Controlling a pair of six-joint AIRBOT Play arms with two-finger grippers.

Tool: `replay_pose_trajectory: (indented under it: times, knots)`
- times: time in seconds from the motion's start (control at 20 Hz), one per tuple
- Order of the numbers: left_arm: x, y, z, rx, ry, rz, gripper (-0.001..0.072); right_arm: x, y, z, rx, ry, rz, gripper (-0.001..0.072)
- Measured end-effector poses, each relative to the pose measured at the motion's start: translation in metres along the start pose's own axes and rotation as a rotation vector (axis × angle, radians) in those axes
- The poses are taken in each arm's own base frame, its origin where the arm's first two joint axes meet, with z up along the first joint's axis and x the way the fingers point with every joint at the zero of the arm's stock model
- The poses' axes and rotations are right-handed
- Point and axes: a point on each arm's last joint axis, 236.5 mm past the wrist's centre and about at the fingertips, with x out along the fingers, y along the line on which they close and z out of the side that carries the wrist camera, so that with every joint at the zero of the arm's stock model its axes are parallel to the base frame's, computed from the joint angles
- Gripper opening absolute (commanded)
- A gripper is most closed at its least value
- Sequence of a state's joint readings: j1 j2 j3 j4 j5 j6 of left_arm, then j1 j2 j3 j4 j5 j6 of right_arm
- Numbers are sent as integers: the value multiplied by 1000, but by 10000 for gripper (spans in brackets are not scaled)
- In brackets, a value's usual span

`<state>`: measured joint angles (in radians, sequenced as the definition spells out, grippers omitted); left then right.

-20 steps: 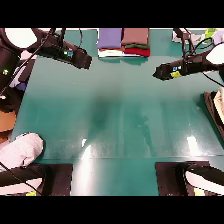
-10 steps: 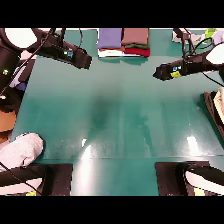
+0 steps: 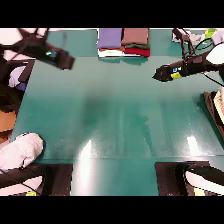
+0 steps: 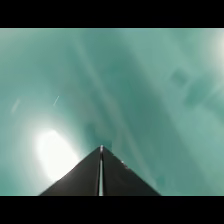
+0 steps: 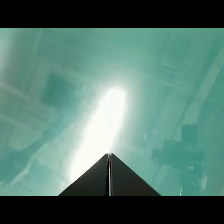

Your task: Fold the shirts.

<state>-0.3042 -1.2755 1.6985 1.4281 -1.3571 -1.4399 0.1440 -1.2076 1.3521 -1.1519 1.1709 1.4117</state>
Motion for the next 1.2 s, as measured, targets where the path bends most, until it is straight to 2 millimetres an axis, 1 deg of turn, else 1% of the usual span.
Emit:
replay_pose_trajectory:
  times: [0.1, 0.15, 0.25, 0.35, 0.4, 0.45, 0.5, 0.55, 0.6, 0.7, 0.75, 0.85, 0.95, 1.0, 1.05, 1.1, 1.15, 1.2]
  knots:
    - [-21, 35, -34, -78, 52, 70, 20, 0, 0, -3, 0, 14, 1, 15]
    - [-33, 51, -55, -120, 76, 109, 20, 0, 0, -4, 0, 19, 2, 15]
    - [-49, 74, -103, -194, 138, 177, 20, 0, 1, -6, -1, 24, 2, 15]
    - [-59, 91, -157, -266, 220, 244, 21, 0, 1, -7, -1, 28, 3, 15]
    - [-61, 96, -184, -299, 265, 271, 22, 0, 1, -7, -1, 29, 3, 15]
    - [-61, 97, -212, -334, 313, 281, 24, 0, 1, -7, -1, 29, 3, 15]
    - [-59, 96, -235, -365, 356, 287, 224, 0, 1, -7, -1, 30, 3, 15]
    - [-56, 96, -260, -396, 407, 294, 553, 0, 1, -7, -1, 30, 3, 15]
    - [-52, 95, -281, -422, 455, 297, 617, 0, 1, -7, -1, 30, 3, 15]
    - [-43, 90, -322, -474, 553, 299, 616, 0, 1, -7, -1, 31, 3, 14]
    - [-39, 88, -338, -493, 591, 297, 616, 0, 1, -7, 0, 31, 3, 15]
    - [-30, 83, -365, -518, 654, 295, 616, 0, 1, -7, -1, 30, 3, 15]
    - [-22, 78, -385, -541, 696, 291, 615, 0, 1, -7, -1, 29, 3, 15]
    - [-20, 76, -392, -549, 709, 292, 613, 0, 1, -7, 0, 28, 3, 15]
    - [-18, 75, -397, -555, 720, 293, 454, 0, 1, -6, 0, 26, 2, 15]
    - [-17, 74, -401, -563, 726, 295, 199, 0, 1, -6, 0, 25, 2, 15]
    - [-16, 74, -404, -568, 733, 299, 53, 0, 0, -6, 0, 24, 2, 15]
    - [-16, 73, -406, -571, 738, 299, 51, 0, 0, -5, 0, 23, 2, 15]
